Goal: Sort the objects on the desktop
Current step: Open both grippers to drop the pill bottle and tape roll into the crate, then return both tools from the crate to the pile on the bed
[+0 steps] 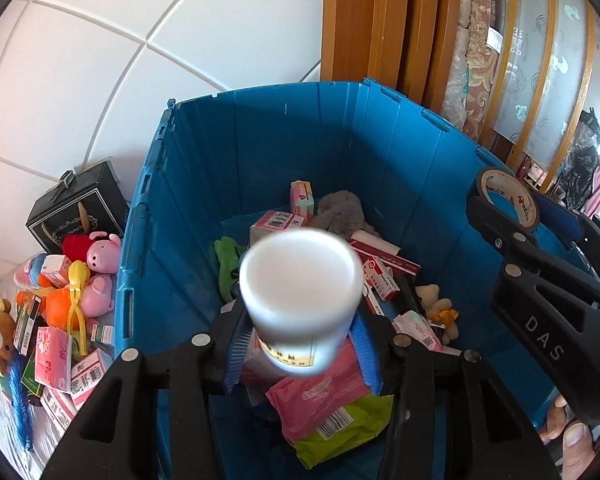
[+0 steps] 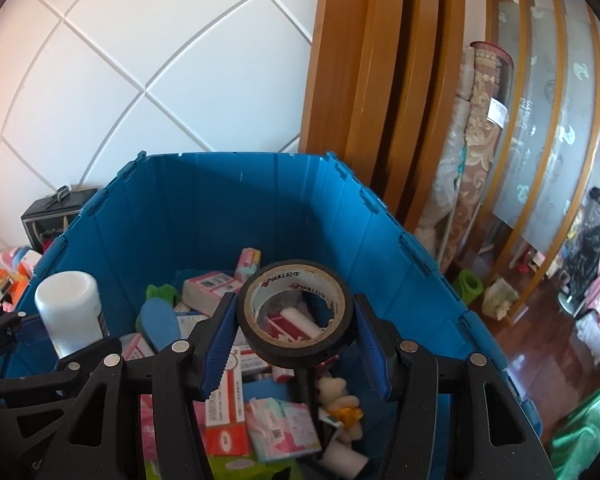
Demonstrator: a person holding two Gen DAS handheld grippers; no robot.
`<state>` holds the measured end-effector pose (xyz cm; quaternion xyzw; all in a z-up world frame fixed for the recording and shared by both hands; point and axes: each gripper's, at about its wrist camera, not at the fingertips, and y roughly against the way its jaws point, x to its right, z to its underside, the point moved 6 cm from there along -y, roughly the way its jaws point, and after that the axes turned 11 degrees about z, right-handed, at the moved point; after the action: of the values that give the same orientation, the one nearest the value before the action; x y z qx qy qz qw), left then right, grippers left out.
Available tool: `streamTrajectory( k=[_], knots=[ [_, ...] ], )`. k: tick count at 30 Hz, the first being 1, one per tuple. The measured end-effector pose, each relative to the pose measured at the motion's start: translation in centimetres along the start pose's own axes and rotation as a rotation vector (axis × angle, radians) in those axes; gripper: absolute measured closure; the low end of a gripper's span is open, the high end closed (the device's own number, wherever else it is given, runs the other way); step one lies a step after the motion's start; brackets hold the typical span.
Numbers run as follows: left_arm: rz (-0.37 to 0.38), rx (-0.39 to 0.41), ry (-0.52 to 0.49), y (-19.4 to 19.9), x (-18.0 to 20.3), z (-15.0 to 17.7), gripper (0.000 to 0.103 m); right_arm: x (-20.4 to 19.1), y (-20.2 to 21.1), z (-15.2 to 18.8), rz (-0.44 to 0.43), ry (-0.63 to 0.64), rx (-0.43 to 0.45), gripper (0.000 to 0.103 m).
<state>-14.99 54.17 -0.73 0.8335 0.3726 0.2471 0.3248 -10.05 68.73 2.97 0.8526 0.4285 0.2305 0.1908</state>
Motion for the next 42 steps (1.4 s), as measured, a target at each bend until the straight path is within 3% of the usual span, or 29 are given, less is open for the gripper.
streamTrajectory(
  k=[4,6,8,12,26,30,35,37,38,39,42],
  knots=[
    [-0.005,-0.007,-0.006,-0.1,0.0,0.1,0.058,-0.1,0.0,0.0,0.013,0.01,-0.001,0.046],
    [-0.008,-0.002,-0.009,0.0,0.0,0.1,0.058,-0.2,0.0,0.1,0.017,0.018,-0.002,0.04],
    [-0.005,-0.001,-0.011,0.0,0.0,0.0,0.058,-0.2,0.1,0.0,0.022,0.016,0.003,0.022],
    [0.005,-0.006,-0.009,0.0,-0.1,0.0,0.058,-0.2,0.3,-0.2,0.029,0.014,0.016,0.005],
    [0.004,0.024,-0.005,0.4,-0.3,0.0,0.058,0.2,0.0,-0.4,0.037,-0.01,-0.003,0.0],
    [0.026,0.129,0.01,2.3,-0.7,-0.3,0.058,1.0,0.4,-0.3,0.023,-0.062,0.028,0.0],
    [0.049,0.234,0.0,6.5,-1.4,0.0,0.057,2.2,0.6,0.1,-0.074,-0.156,0.037,0.0],
    [0.034,0.295,-0.007,8.8,-2.1,0.0,0.049,2.3,0.9,0.3,-0.04,-0.16,0.044,0.0],
    [0.021,0.327,-0.004,9.9,-2.7,0.1,0.036,2.2,1.5,0.4,-0.023,-0.162,0.062,0.0],
    [0.006,0.365,0.005,11.0,-3.4,0.4,0.031,1.9,2.3,0.3,-0.026,-0.166,0.084,0.0],
    [-0.062,0.459,0.033,13.9,-6.2,1.5,0.025,0.6,5.4,-0.4,-0.08,-0.178,0.155,0.0]
  ],
)
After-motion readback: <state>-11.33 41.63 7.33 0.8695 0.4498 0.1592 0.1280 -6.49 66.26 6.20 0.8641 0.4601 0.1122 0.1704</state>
